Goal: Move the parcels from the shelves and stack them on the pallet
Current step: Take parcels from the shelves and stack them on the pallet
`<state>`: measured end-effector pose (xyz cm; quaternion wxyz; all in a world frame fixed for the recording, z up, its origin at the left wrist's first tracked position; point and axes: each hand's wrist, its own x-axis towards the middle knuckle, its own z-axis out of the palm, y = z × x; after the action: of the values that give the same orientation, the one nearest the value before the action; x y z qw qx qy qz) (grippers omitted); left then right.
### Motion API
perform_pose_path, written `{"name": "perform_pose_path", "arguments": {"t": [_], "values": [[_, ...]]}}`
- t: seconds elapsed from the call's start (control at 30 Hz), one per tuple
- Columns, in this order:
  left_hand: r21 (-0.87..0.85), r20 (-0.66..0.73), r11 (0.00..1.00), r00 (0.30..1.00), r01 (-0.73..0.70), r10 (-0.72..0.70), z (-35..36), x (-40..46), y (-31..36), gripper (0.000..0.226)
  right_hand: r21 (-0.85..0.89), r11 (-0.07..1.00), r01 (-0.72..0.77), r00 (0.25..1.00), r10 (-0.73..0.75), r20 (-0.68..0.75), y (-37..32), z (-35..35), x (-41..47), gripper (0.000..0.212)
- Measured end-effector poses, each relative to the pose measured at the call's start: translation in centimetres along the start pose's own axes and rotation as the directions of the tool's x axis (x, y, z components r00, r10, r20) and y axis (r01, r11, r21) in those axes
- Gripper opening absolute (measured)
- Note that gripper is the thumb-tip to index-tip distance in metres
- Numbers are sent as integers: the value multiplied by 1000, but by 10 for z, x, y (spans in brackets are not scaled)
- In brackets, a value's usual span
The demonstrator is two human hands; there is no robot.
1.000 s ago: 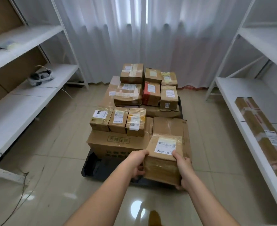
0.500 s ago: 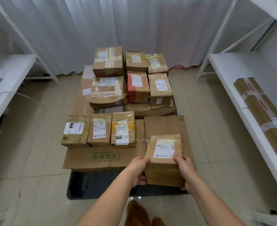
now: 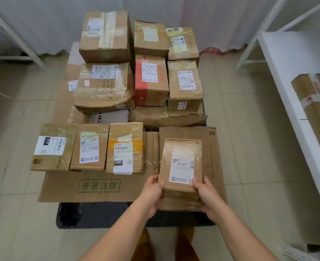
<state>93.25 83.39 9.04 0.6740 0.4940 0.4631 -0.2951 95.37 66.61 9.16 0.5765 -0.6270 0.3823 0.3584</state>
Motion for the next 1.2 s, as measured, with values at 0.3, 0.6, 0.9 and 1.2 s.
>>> {"name": "perform_pose_path", "arguments": {"t": [0.3, 0.6, 0.9, 1.2], "values": [[-123, -142, 991, 989, -57, 40, 37, 77, 29, 27, -94, 989, 118, 993, -118, 5, -48, 1, 95, 60], [-52, -293, 986, 946, -157, 135, 49, 142, 56, 18, -517, 813, 267, 962, -257, 92, -84, 16, 150, 79], [-127, -393, 973, 910, -193, 129, 50, 129, 64, 36, -507, 836, 210, 972, -123, 201, -76, 4, 144, 86], [-88, -397, 980, 908, -181, 132, 55, 109, 71, 23, -518, 846, 123, 983, -32, 182, -74, -10, 131, 75]]}}
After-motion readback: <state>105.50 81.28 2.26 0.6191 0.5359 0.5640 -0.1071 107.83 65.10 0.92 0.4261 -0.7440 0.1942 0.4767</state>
